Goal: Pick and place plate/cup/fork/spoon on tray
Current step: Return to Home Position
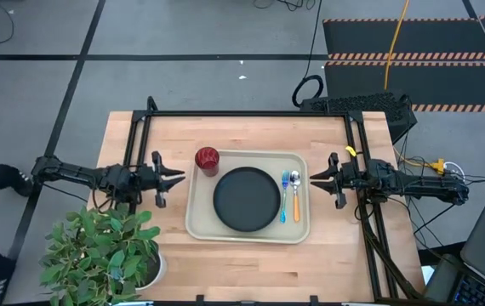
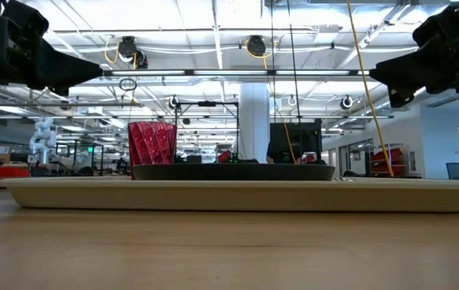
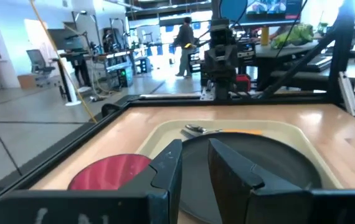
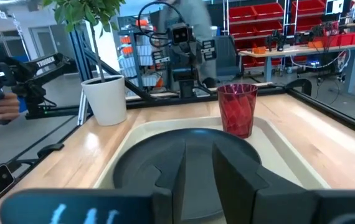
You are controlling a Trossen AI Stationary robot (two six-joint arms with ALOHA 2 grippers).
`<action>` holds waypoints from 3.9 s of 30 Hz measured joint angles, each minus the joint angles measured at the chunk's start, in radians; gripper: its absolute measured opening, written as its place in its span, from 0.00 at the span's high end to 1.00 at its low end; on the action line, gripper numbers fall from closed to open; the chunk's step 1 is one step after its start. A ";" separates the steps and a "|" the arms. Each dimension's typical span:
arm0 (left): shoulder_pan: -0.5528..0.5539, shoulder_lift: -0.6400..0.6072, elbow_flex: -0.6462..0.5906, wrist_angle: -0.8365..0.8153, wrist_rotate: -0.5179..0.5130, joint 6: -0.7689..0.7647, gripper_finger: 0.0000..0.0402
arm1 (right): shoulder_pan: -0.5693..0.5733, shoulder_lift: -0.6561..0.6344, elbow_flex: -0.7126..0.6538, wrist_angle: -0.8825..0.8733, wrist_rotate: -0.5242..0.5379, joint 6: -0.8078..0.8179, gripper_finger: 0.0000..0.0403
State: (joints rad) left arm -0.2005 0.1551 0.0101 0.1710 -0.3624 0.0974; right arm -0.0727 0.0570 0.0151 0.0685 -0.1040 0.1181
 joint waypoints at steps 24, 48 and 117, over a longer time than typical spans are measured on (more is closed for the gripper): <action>0.123 0.000 0.000 0.009 0.205 -0.083 0.80 | 0.000 0.000 0.000 0.002 0.000 0.001 0.83; 0.122 0.000 0.000 0.006 0.204 0.025 0.80 | 0.000 0.000 0.000 0.002 -0.001 0.001 0.83; 0.122 0.000 0.001 0.006 0.203 0.027 0.80 | 0.000 0.000 0.000 0.003 -0.002 0.001 0.83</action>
State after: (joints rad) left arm -0.0780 0.1551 0.0109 0.1768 -0.1596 0.1242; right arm -0.0723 0.0570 0.0151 0.0711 -0.1059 0.1188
